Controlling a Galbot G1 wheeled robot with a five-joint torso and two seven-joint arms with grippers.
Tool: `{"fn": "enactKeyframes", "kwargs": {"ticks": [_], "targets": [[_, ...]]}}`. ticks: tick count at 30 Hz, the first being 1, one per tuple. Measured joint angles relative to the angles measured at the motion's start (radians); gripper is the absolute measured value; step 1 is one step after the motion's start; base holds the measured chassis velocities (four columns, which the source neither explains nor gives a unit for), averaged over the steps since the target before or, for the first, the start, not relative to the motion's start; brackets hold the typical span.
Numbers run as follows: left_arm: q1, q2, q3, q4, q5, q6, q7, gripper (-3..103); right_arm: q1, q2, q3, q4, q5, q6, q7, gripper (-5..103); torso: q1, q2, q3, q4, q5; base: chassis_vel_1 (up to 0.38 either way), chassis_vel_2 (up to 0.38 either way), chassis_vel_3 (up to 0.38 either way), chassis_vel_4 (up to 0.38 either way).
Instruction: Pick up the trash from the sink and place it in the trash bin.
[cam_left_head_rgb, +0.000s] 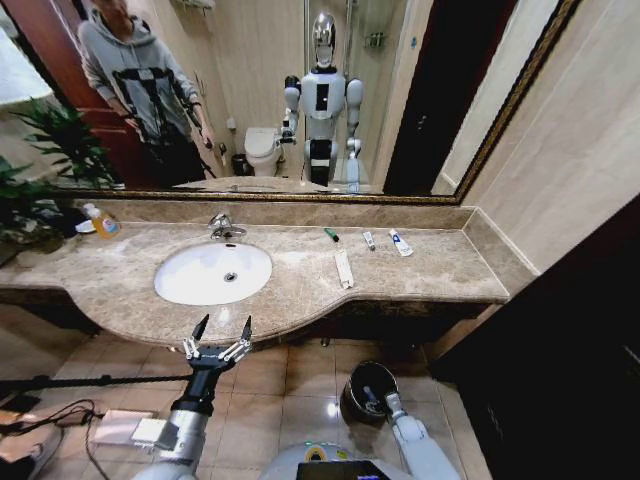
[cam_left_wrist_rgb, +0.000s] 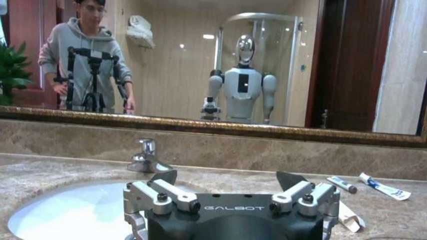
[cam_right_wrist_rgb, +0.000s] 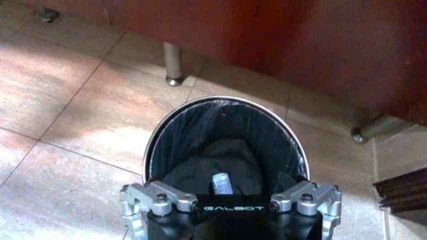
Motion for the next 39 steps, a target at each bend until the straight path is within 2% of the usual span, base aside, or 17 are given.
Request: {"fn": "enactKeyframes", "kwargs": {"ticks": [7,9,11,13,14,16,17,21,22,26,27,32,39], "targets": [[0.0,0.0,0.0,0.0,0.0,0.0,0.0,100,-0.079,-0.015,-0.002,0.134,0.074,0.003,0.016,100,0.0,0.0,0.0,0.0001,-0.0001,0.0,0.0,0.0,0.0],[0.0,0.0,0.0,0.0,0.0,0.0,0.0,100,-0.15,-0.018,0.006,0.262,0.118,0.005,0.02,100,0.0,0.0,0.0,-0.0001,0.0002,0.0,0.0,0.0,0.0],[0.0,0.0,0.0,0.0,0.0,0.0,0.0,100,-0.168,-0.019,0.009,0.3,0.129,0.005,0.023,100,0.0,0.0,0.0,-0.0001,0.0002,0.0,0.0,0.0,0.0],[0.0,0.0,0.0,0.0,0.0,0.0,0.0,100,-0.26,-0.025,0.022,0.494,0.197,-0.016,0.038,100,0.0,0.0,0.0,-0.0001,-0.0001,0.0,0.0,0.0,0.0],[0.0,0.0,0.0,0.0,0.0,0.0,0.0,100,-0.26,-0.025,0.022,0.494,0.197,-0.016,0.038,100,0.0,0.0,0.0,-0.0001,-0.0001,0.0,0.0,0.0,0.0],[0.0,0.0,0.0,0.0,0.0,0.0,0.0,100,-0.328,-0.029,0.034,0.653,0.265,-0.053,0.05,100,0.0,0.0,0.0,-0.0001,-0.0001,0.0,0.0,0.0,0.0],[0.0,0.0,0.0,0.0,0.0,0.0,0.0,100,-0.328,-0.029,0.034,0.653,0.265,-0.053,0.05,100,0.0,0.0,0.0,-0.0001,-0.0001,0.0,0.0,0.0,0.0],[0.0,0.0,0.0,0.0,0.0,0.0,0.0,100,-0.44,-0.028,0.057,0.919,0.365,-0.106,0.068,100,0.0,0.0,0.0,0.0,0.0,0.0,0.0,0.0,0.0],[0.0,0.0,0.0,0.0,0.0,0.0,0.0,100,-0.44,-0.028,0.057,0.919,0.365,-0.106,0.068,100,0.0,0.0,0.0,0.0,0.0,0.0,0.0,0.0,0.0],[0.0,0.0,0.0,0.0,0.0,0.0,0.0,100,-0.553,-0.01,0.063,1.142,0.428,-0.129,0.076,100,0.0,0.0,0.0,-0.0001,0.0,0.0,0.0,0.0,0.0],[0.0,0.0,0.0,0.0,0.0,0.0,0.0,100,-0.553,-0.01,0.063,1.142,0.428,-0.129,0.076,100,0.0,0.0,0.0,-0.0001,0.0,0.0,0.0,0.0,0.0],[0.0,0.0,0.0,0.0,0.0,0.0,0.0,100,-0.647,-0.003,0.066,1.355,0.467,-0.152,0.079,100,0.0,0.0,0.0,-0.0001,-0.0002,0.0,0.0,0.0,0.0],[0.0,0.0,0.0,0.0,0.0,0.0,0.0,100,-0.633,-0.006,0.053,1.53,0.481,-0.187,0.09,100,0.0,0.0,0.0,0.0,0.0,0.0,0.0,0.0,0.0]]}}
